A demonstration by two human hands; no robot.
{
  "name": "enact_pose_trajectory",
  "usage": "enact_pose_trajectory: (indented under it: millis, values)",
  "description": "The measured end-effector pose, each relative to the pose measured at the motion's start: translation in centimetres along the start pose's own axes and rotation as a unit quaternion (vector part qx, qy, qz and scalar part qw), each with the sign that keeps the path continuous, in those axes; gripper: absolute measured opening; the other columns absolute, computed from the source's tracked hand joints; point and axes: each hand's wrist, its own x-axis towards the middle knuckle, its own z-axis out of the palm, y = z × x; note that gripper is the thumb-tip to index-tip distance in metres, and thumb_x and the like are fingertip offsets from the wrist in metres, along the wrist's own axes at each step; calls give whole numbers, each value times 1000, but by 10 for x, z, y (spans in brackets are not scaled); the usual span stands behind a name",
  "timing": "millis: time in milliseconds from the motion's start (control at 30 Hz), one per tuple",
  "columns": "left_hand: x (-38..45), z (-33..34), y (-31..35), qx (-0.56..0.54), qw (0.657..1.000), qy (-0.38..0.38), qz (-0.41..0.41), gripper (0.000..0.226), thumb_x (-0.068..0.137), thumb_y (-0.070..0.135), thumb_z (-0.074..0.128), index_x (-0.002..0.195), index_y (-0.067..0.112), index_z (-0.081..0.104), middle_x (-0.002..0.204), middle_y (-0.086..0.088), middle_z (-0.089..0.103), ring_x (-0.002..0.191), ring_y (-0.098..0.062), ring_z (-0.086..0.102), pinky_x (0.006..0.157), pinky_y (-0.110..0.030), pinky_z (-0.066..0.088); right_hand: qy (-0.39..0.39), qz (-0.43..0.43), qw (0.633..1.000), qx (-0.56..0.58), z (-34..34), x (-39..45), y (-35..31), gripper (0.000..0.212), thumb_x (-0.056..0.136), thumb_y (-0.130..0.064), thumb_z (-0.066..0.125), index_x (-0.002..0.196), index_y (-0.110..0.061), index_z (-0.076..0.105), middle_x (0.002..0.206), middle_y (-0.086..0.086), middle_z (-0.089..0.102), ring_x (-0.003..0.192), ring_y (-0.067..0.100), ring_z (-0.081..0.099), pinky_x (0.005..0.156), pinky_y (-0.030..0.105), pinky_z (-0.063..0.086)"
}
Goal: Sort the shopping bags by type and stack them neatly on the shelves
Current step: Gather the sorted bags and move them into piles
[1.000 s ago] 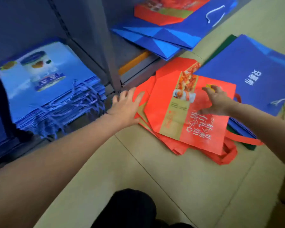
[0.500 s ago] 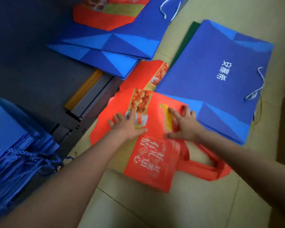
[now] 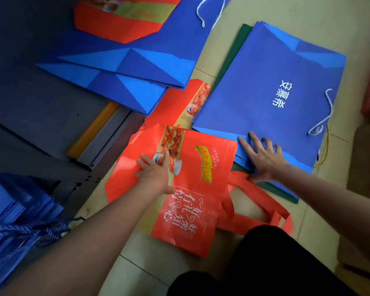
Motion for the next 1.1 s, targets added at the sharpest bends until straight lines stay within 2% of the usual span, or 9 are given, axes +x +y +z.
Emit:
enact_pose_trajectory:
  millis: [133, 333, 467, 567, 633, 733, 900, 1000, 1100]
  values:
    - [8, -16, 14, -56, 998, 10, 19, 120, 71, 49, 75, 145, 36, -18, 149, -30, -22, 140, -47, -10, 108, -59, 23, 32, 50, 998, 21, 4, 12, 14, 110, 77, -52, 62, 146, -30, -21, 155, 8, -13, 139, 40, 8, 107, 57, 22]
    - [32, -45, 54, -114, 991, 48, 56, 114, 70, 42, 78, 144, 48, -9, 152, -15, -26, 139, -50, -9, 106, -64, 22, 28, 128, 976, 176, -9, 51, 62, 111, 69, -34, 78, 149, -33, 1, 153, 12, 6, 136, 41, 18, 106, 57, 29]
    - [29, -42, 72, -19, 987, 111, 116, 98, 85, 21, 67, 145, 45, -7, 154, -4, -25, 140, -43, -12, 106, -63, 21, 2, 82, 953, 293, -36, 66, 81, 90, 73, -20, 78, 147, -19, 26, 146, 20, 32, 132, 34, 35, 106, 35, 28]
    - [28, -42, 85, 95, 961, 122, 228, 96, 86, -2, 56, 146, 42, -5, 154, 2, -27, 142, -39, -14, 113, -57, 15, 89, 48, 933, 346, -43, 72, 83, 71, 74, -26, 77, 137, -17, 45, 143, 20, 38, 134, 31, 34, 109, 36, 26]
    - [30, -50, 90, 133, 956, 80, 247, 99, 83, 8, 65, 147, 43, -2, 154, 1, -26, 143, -39, -8, 115, -51, 18, 106, 59, 937, 328, -35, 77, 75, 80, 71, -36, 78, 140, -24, 40, 149, 16, 28, 137, 33, 24, 111, 43, 22]
    - [34, -67, 88, 140, 954, 40, 261, 90, 81, 30, 69, 146, 44, 9, 157, 2, -13, 141, -40, 8, 114, -47, 24, 58, 82, 948, 301, -31, 80, 69, 102, 66, -45, 79, 147, -36, 18, 156, 5, 8, 141, 35, 10, 110, 53, 19]
    - [42, -87, 91, 9, 968, 26, 250, 88, 78, 57, 62, 146, 46, 7, 148, 3, 12, 133, -40, 19, 113, -44, 15, 12, 54, 956, 289, -25, 81, 78, 111, 66, -46, 80, 147, -42, 5, 158, 0, -6, 144, 34, -3, 112, 58, 12]
    - [37, -77, 105, 25, 976, 81, 200, 87, 80, 55, 62, 146, 46, 6, 147, -4, 11, 129, -42, 18, 109, -46, 23, 14, 54, 944, 324, -24, 81, 77, 107, 67, -43, 79, 147, -43, 8, 158, -2, -7, 144, 32, -6, 112, 58, 9]
    - [33, -78, 119, 77, 961, 193, 183, 99, 78, 52, 65, 146, 43, -6, 154, -9, -13, 138, -49, -8, 107, -60, 20, 56, 55, 933, 352, -13, 69, 74, 96, 74, -40, 75, 147, -41, 11, 158, -2, -4, 145, 29, -5, 114, 53, 6]
